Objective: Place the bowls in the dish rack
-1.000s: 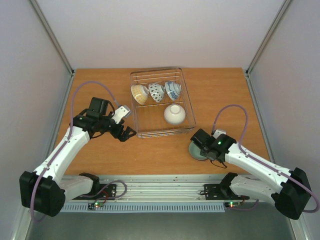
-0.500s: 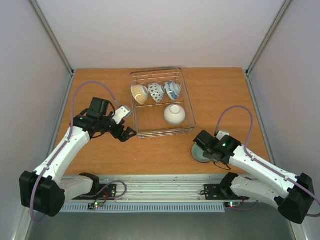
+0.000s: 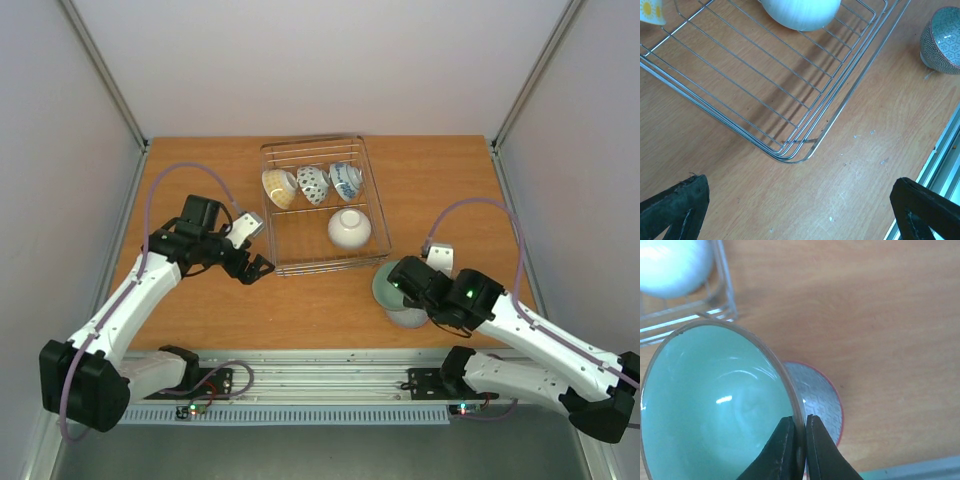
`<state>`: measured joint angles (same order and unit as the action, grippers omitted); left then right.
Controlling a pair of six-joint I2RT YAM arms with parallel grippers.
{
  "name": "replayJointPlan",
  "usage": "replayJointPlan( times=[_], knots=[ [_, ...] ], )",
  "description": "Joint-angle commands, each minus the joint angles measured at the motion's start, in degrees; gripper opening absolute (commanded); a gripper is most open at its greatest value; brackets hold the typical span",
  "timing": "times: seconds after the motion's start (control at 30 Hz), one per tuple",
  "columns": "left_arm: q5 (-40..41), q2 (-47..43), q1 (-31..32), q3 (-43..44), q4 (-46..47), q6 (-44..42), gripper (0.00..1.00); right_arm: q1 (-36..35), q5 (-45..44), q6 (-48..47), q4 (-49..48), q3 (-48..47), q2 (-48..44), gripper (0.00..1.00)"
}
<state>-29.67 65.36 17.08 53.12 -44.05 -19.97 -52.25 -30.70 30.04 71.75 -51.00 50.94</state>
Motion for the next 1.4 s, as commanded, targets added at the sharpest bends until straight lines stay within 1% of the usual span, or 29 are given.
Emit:
replayJointPlan(
  times=[0.0,0.13,0.33,0.43,0.67,1.03,1.1,1.17,1.2,1.23,1.3,1.33,1.37],
  knots=[
    [0.06,0.04,0.33,0.81,1.18,-0.08,0.99,-1.56,-4.0,-7.25,-6.66,-5.46,1.11,0.01],
    [-2.88,0.52,0.49,2.89,0.4,0.92,0.99,-2.33,0.28,-14.83,-15.27,-8.35,2.58,0.01],
    [-15.27,0.8,0.49,6.4,-5.15,-0.44,0.99,-2.59,5.15,-22.56,-25.66,-12.96,10.56,0.01],
    [-18.73,0.47,0.47,6.88,-6.47,-1.14,0.99,-2.64,7.44,-25.19,-30.55,-15.28,15.43,0.01],
    [-16.17,0.41,0.49,5.88,-4.91,-0.14,0.99,-3.32,13.61,-27.16,-37.43,-20.69,24.1,0.01],
    [-10.7,2.26,0.44,5.22,-2.76,1.89,0.99,-9.33,13.79,-29.16,-38.85,-27.44,29.43,0.01],
    [-10.35,2.31,0.54,5.0,-2.61,1.86,0.98,-10.08,14.01,-30.97,-39.11,-27.95,30.15,0.01],
    [-10.51,2.39,0.51,4.81,-2.71,1.78,0.92,-10.44,14.21,-31.23,-39.46,-28.29,30.79,0.01],
    [-10.54,2.44,0.56,4.75,-2.71,1.58,0.87,-10.54,14.32,-31.27,-39.49,-28.42,31.14,0.01],
    [-10.7,2.53,0.55,4.78,-2.83,1.35,0.79,-10.55,14.35,-31.27,-39.49,-28.57,31.68,0.01],
    [-11.09,2.86,0.57,4.88,-3.28,1.03,0.59,-10.63,14.45,-31.27,-39.46,-28.86,32.38,0.01],
    [-11.11,3.02,0.54,4.88,-3.39,0.75,0.44,-10.6,14.51,-31.2,-39.49,-29.0,32.79,0.01],
    [-11.07,3.21,0.54,4.88,-3.45,0.66,0.32,-10.59,14.61,-31.19,-39.51,-29.06,33.02,0.01]
  ],
)
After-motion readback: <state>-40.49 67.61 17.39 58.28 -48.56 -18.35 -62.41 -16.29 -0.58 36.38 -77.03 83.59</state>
